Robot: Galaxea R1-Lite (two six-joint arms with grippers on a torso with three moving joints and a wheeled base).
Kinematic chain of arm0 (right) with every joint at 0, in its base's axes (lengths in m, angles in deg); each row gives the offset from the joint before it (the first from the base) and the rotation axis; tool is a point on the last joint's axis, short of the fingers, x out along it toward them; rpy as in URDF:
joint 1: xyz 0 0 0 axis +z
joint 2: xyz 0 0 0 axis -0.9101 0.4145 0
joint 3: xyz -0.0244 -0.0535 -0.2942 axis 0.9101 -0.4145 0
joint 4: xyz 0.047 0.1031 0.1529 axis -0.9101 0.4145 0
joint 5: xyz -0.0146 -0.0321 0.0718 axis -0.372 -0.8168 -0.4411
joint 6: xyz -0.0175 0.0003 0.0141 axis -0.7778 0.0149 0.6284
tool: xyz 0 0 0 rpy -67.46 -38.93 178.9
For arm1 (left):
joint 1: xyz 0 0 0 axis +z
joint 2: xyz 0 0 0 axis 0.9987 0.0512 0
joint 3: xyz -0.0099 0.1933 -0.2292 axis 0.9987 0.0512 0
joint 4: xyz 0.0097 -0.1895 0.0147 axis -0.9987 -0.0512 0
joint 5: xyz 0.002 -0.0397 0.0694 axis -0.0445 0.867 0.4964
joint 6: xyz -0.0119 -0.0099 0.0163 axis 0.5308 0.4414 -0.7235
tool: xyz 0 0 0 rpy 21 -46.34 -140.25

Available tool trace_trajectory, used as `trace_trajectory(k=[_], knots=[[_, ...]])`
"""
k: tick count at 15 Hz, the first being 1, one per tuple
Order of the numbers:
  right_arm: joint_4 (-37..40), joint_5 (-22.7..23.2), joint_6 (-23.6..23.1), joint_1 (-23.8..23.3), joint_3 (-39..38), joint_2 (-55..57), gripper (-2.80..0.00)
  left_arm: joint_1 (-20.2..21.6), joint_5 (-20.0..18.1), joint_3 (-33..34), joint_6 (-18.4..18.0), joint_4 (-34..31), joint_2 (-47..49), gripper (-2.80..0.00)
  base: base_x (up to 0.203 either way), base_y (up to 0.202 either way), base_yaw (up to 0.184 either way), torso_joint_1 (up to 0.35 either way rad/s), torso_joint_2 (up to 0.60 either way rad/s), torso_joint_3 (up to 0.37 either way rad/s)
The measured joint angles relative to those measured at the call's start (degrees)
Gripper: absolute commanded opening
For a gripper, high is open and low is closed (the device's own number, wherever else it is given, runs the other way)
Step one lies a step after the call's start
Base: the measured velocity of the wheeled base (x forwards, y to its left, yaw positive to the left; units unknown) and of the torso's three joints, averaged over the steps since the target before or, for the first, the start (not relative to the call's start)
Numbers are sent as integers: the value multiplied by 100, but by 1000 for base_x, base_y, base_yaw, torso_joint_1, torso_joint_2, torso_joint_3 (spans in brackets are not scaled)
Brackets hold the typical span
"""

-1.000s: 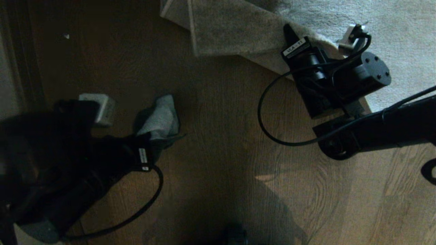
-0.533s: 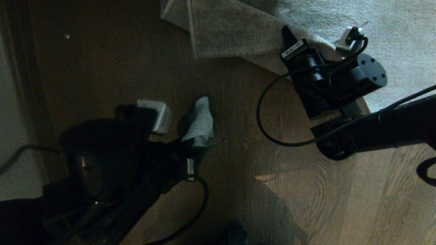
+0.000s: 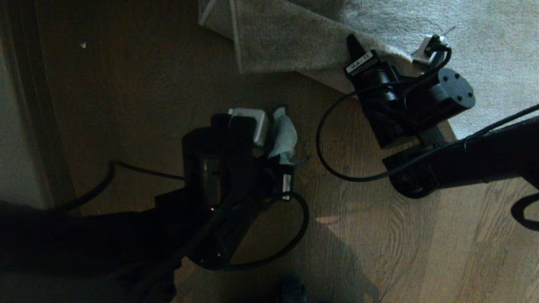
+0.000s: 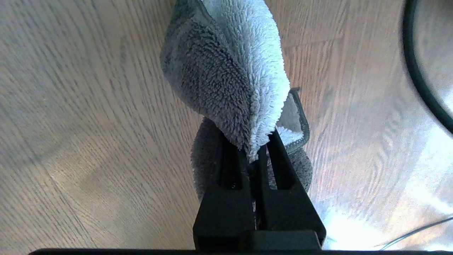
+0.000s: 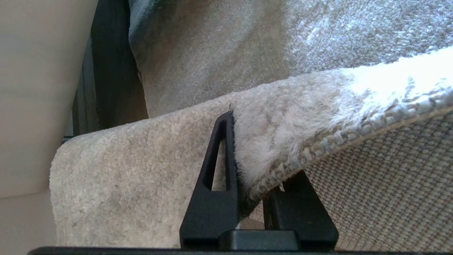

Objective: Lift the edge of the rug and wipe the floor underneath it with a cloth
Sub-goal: Wipe the floor under the carpet with a rag

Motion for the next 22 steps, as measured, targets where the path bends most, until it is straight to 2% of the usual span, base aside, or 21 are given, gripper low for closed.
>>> trace_trajectory(k=[7, 9, 17, 22], knots=[[2, -1, -11, 2, -13, 5, -280, 517, 9, -862, -18, -48, 475, -280, 0, 0, 0, 0, 0, 0], [2, 5, -7, 13, -11, 21, -280, 730, -1, -1062, -163, -46, 574, -280, 0, 0, 0, 0, 0, 0], [-4, 10, -6, 40, 5, 131, -280, 1841, -38, -1251, -409, -2, 597, -280, 0, 0, 0, 0, 0, 0], [0, 14, 4, 38, -6, 154, -280, 2145, -28, -1077, -555, -3, 334, -280, 0, 0, 0, 0, 0, 0]])
